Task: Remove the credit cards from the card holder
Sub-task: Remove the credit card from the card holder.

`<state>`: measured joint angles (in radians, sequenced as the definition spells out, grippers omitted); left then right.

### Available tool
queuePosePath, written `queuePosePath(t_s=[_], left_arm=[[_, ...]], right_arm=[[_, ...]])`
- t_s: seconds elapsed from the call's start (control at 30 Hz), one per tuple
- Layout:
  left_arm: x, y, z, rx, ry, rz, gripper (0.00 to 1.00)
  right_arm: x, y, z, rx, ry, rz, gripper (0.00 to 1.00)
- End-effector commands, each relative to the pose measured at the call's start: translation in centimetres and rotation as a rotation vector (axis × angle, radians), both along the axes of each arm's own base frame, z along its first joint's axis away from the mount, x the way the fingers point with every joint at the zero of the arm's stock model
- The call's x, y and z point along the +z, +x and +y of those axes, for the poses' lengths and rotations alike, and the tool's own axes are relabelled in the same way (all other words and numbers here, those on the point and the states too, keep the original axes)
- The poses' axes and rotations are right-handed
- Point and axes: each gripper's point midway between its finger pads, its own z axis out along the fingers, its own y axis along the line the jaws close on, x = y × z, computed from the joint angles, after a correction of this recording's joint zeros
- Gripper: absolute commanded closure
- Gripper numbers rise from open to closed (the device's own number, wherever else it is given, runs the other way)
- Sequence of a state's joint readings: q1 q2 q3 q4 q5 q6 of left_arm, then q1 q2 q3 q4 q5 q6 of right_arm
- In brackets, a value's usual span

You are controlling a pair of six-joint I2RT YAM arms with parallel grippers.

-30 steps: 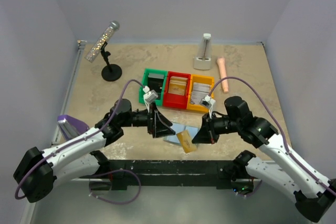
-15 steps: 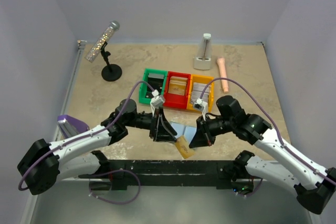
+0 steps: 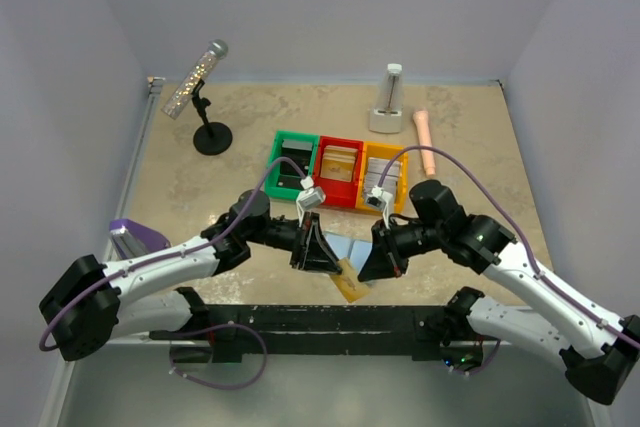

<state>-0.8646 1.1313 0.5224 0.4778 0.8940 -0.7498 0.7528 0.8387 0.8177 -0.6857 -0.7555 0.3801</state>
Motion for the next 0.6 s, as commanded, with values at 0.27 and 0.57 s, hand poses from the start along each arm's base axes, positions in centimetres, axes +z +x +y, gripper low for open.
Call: queuePosePath(t_s=[0.27, 0.57], left_arm=[[2.0, -0.1, -0.6, -0.018, -0.084, -0.045, 1.00], [2.1, 0.3, -0.4, 0.044, -0.138, -0.026, 1.00]], right_arm=[[2.9, -0.1, 0.6, 0.031, 0.094, -0.075, 0.72], [3.3, 0.8, 0.9, -0.046, 0.128, -0.086, 0.76]])
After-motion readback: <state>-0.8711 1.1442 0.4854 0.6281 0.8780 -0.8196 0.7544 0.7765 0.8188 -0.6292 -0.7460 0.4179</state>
